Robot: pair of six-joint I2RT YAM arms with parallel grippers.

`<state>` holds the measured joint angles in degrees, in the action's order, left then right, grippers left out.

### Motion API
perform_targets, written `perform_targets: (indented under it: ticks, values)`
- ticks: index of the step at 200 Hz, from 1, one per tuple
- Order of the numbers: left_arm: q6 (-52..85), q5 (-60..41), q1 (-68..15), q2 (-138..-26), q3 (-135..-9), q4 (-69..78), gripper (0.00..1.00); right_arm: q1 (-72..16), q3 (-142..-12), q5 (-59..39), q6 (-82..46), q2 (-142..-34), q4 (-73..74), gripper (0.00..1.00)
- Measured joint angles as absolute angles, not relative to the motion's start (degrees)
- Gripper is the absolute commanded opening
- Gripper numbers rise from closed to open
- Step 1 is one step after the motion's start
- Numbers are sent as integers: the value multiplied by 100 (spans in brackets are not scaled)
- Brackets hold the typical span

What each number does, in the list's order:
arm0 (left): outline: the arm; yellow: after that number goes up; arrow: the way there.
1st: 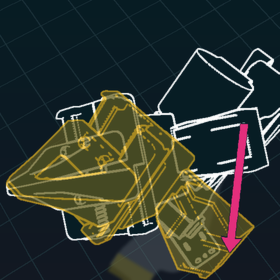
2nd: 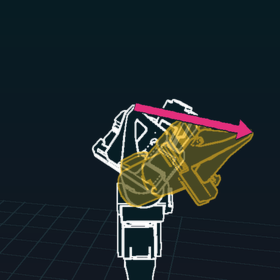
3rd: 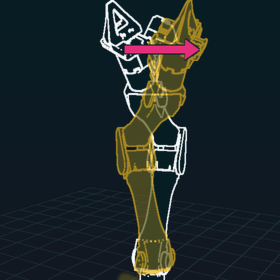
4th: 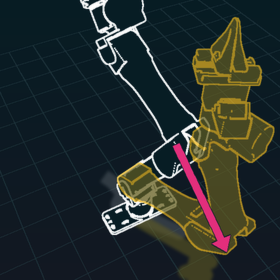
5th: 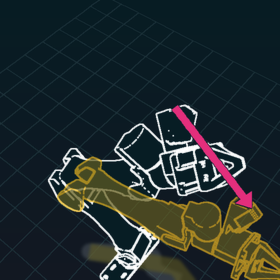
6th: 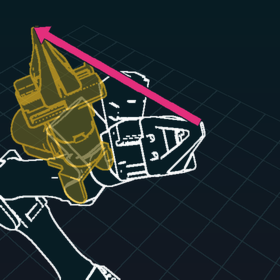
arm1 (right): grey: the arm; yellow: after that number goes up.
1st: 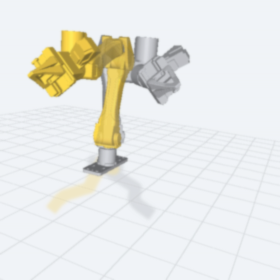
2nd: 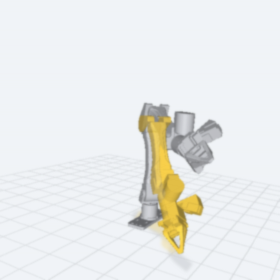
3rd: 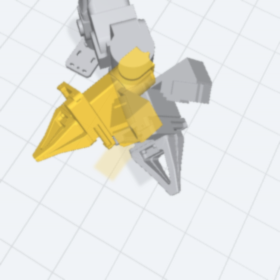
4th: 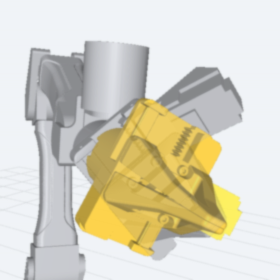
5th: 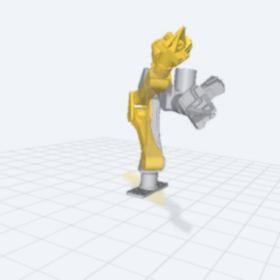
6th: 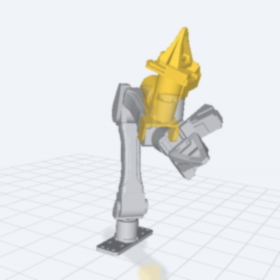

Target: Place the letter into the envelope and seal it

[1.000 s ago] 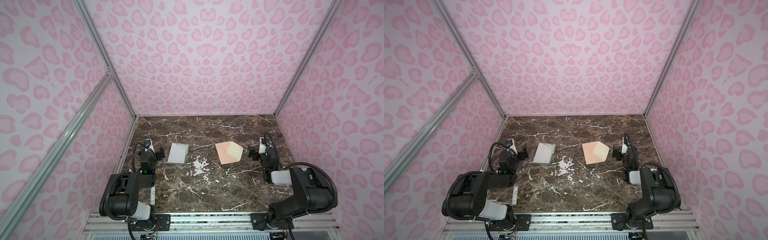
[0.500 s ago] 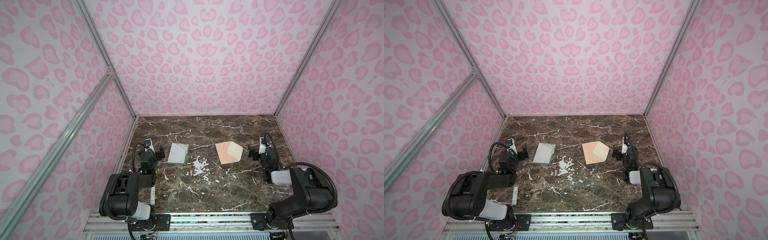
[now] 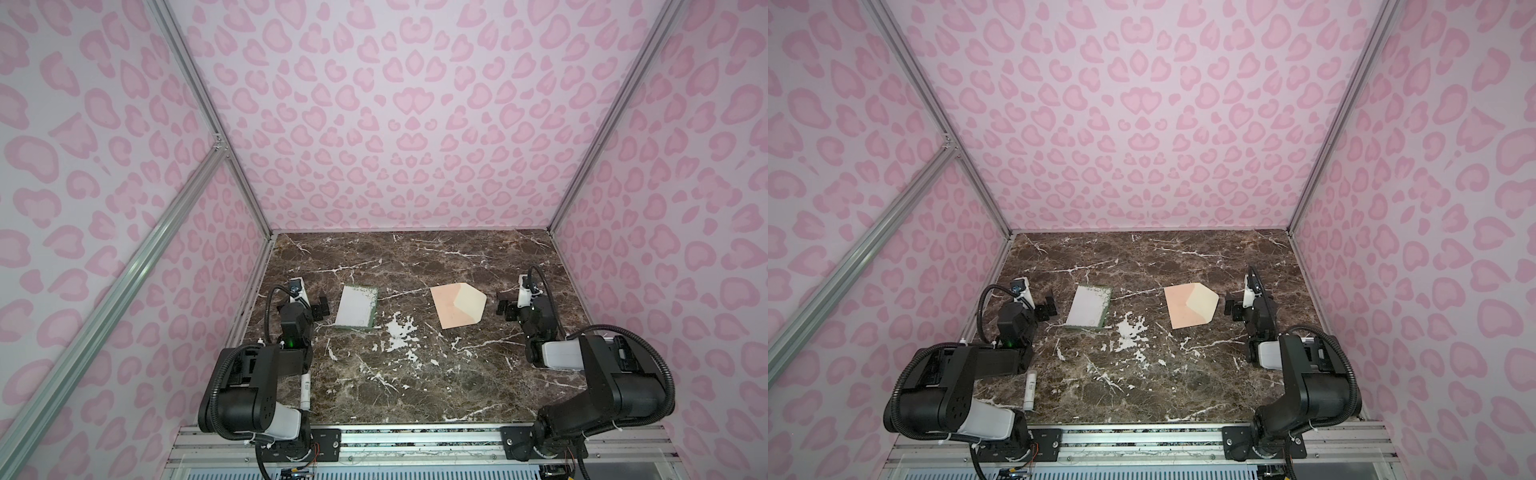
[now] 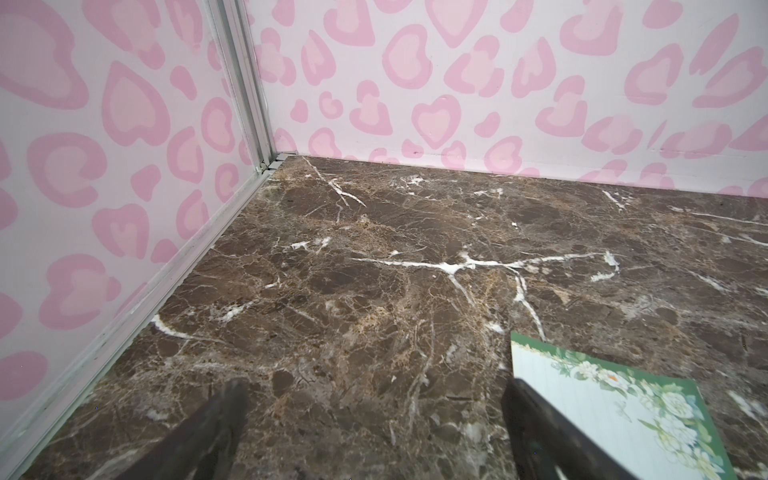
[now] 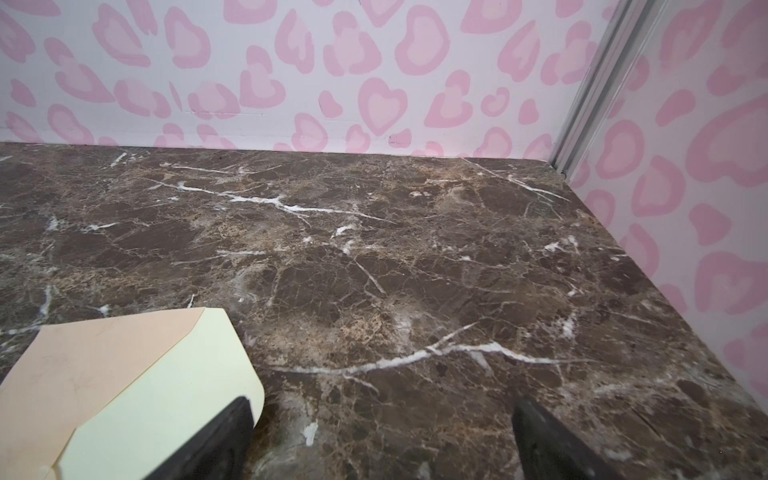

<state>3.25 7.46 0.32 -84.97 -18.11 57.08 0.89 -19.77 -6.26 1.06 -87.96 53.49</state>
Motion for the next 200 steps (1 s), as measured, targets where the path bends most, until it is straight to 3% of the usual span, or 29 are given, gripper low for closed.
perform_targets:
  ticks: [132, 137, 169, 200]
  values:
    - [331, 692, 91, -8455, -1820, 5664, 98, 235, -1984, -602, -43, -8768, 5356, 98]
    - [344, 755, 69, -8374, -1868, 5489, 100, 231, -2038, -602, -43, -8665, 5155, 98]
    - [751, 1337, 1, -7585, -3371, 3507, 91, 27, -3249, -150, -370, -7513, 3454, 95]
    - [1361, 1253, -134, -7223, -4742, 1684, 85, -93, -4534, 196, -1330, -7150, 1455, 94]
